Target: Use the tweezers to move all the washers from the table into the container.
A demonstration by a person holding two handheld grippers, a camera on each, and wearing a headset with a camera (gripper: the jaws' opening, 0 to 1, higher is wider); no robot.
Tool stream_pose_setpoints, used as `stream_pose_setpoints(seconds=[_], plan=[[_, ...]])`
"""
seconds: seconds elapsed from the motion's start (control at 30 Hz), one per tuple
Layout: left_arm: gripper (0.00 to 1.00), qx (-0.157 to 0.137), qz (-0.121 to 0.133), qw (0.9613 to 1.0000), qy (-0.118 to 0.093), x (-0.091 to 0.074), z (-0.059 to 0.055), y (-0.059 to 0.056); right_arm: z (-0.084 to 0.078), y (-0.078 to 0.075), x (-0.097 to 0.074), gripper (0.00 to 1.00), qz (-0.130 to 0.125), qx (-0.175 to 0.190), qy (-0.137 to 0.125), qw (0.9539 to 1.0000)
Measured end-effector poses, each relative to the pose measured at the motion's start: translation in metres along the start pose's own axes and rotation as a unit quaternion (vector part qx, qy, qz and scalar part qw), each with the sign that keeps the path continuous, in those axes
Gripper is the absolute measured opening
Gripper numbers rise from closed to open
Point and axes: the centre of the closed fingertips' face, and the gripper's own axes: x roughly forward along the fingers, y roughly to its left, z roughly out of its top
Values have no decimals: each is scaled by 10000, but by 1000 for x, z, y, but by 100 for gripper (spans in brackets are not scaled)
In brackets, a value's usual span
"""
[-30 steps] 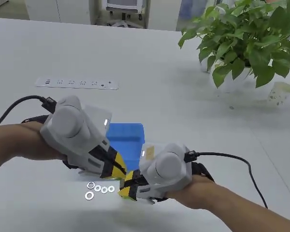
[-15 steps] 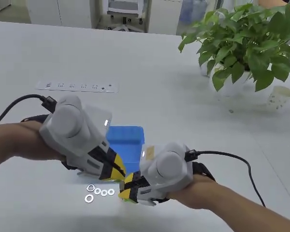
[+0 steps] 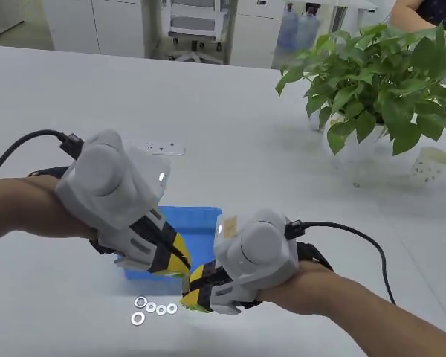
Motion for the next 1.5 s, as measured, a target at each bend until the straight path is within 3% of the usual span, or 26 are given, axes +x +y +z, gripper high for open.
stream_pose_setpoints(seconds=[0.43, 0.87, 1.5], plan=[[6, 129, 182, 9997, 38, -20, 7, 22, 19, -24, -10, 9, -147, -133, -46, 9998], [6, 234, 393, 9989, 94, -29, 8, 48, 27, -55, -13, 9, -264, -215, -91, 9994], [6, 282, 706, 9968, 263, -20, -13, 78, 20, -90, 7, 9, -355, -310, -121, 9988]])
